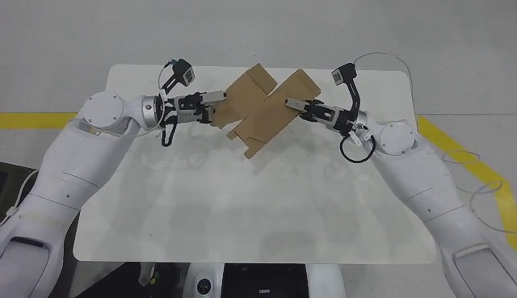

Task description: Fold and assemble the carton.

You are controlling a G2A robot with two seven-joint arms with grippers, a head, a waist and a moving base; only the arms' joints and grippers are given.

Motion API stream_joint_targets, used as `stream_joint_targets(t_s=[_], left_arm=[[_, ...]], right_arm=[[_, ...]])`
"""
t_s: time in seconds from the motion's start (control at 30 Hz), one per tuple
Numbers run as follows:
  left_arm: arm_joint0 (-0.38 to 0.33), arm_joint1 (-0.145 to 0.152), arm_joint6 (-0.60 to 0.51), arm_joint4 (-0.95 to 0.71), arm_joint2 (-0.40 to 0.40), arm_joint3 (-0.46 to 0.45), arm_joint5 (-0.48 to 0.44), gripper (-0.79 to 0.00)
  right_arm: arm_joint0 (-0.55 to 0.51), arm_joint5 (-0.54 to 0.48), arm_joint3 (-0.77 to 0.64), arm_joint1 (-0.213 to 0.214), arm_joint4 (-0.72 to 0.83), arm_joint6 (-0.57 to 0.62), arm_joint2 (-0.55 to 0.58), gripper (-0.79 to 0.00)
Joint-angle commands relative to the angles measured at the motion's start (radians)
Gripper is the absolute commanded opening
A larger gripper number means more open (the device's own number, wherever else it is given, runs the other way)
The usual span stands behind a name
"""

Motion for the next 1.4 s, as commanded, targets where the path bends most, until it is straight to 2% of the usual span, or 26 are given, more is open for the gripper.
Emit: stream_joint_targets(t_s=[0.0,0.63,0.77,0.93,1.37], left_arm=[[0.006,0.000,-0.011,-0.007,-0.008,-0.005,0.012,0.000],[0.041,-0.003,-0.109,-0.091,-0.104,-0.025,0.093,0.000],[0.059,-0.008,-0.083,-0.117,-0.124,-0.034,0.058,0.000],[0.064,-0.017,-0.048,-0.123,-0.131,-0.036,0.064,0.000],[0.072,-0.037,0.032,-0.044,-0.135,-0.033,0.034,0.000]], right_arm=[[-0.003,-0.007,0.001,-0.002,-0.014,-0.021,0.007,-0.785],[-0.012,-0.016,0.036,-0.026,-0.114,-0.086,0.033,-0.785],[-0.014,-0.012,0.031,-0.031,-0.124,-0.083,0.034,-0.785],[-0.012,-0.010,0.024,-0.038,-0.125,-0.074,0.034,-0.785],[-0.009,-0.021,0.024,-0.054,-0.133,-0.057,0.044,-0.785]])
